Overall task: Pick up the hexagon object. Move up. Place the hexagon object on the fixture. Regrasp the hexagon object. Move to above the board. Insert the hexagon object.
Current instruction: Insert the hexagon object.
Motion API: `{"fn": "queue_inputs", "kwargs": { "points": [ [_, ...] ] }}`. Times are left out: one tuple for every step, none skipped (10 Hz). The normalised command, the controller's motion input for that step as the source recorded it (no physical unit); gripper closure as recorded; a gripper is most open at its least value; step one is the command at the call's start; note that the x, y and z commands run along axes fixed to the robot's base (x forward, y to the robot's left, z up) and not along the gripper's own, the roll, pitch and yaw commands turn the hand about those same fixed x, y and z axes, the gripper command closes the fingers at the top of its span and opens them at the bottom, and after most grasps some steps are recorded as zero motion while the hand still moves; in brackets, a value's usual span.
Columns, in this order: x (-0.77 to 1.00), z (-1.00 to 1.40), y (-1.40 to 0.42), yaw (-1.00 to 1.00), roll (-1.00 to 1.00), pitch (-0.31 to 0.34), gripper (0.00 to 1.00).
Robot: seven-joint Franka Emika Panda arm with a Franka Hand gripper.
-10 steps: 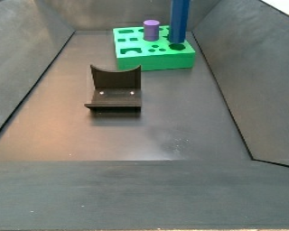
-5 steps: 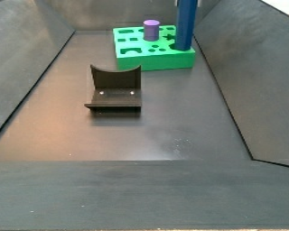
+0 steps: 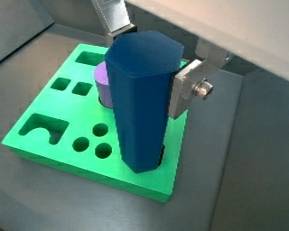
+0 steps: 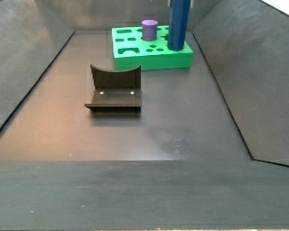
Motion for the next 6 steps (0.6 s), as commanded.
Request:
{"fn": "queue_inputs", "kwargs": {
  "points": [
    [-0.12,-0.5,-0.23,0.1,-0.04,0.0,1.0],
    [-0.18,-0.41,-0.3,0.01,-0.12,-0.077,1.0],
    [-0.16,-0.41,-0.33,0.0,-0.16,-0.157,1.0],
    [-0.08,-0.66,-0.23,0.0,-0.12,-0.163,1.0],
    [-0.04,-1.0,-0.02,0.0,0.0,-0.126,1.0],
    [0.0,-1.0,0.0,0.0,0.14,-0.023,1.0]
  ]
}}
